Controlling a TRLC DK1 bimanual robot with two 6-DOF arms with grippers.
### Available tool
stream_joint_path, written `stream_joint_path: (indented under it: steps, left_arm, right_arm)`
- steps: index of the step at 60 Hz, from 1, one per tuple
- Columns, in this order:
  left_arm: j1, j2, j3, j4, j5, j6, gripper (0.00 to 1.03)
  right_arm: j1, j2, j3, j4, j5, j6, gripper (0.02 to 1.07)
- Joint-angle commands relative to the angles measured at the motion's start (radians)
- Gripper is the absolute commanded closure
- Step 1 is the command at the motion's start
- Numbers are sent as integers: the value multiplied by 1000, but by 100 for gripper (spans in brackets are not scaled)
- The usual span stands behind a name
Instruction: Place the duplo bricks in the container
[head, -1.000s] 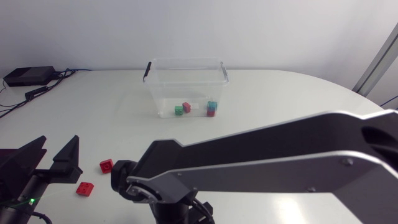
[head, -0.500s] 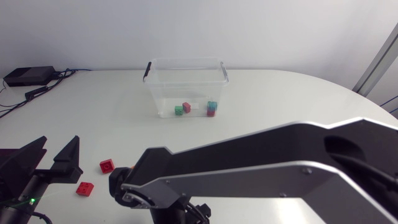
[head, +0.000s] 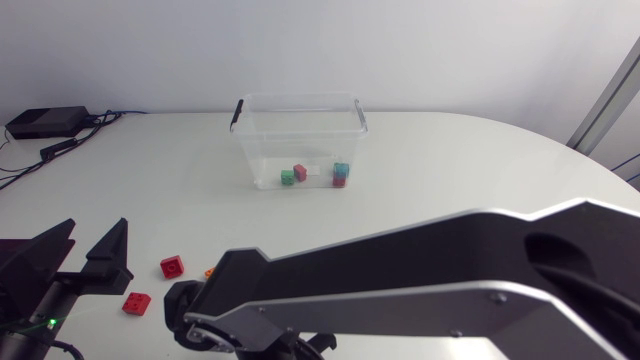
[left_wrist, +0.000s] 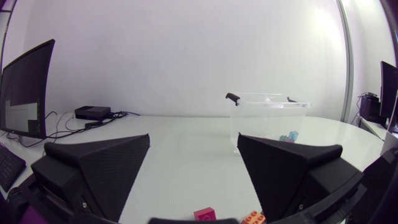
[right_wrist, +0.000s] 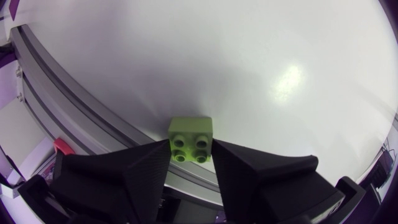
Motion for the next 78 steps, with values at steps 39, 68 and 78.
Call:
stream_joint_path:
  steps: [39, 68, 78]
  left_arm:
    - [-27, -22, -10, -7, 1, -2, 9]
    - [-29, -12, 48, -54, -1, 17, 12]
    - [-29, -3, 72, -88, -1, 17, 12]
  right_arm:
    - [-363, -227, 241, 89, 248, -18, 77]
    - [-633, -6, 721, 212, 307, -165, 77]
    - [-682, 147, 928, 170, 313, -180, 77]
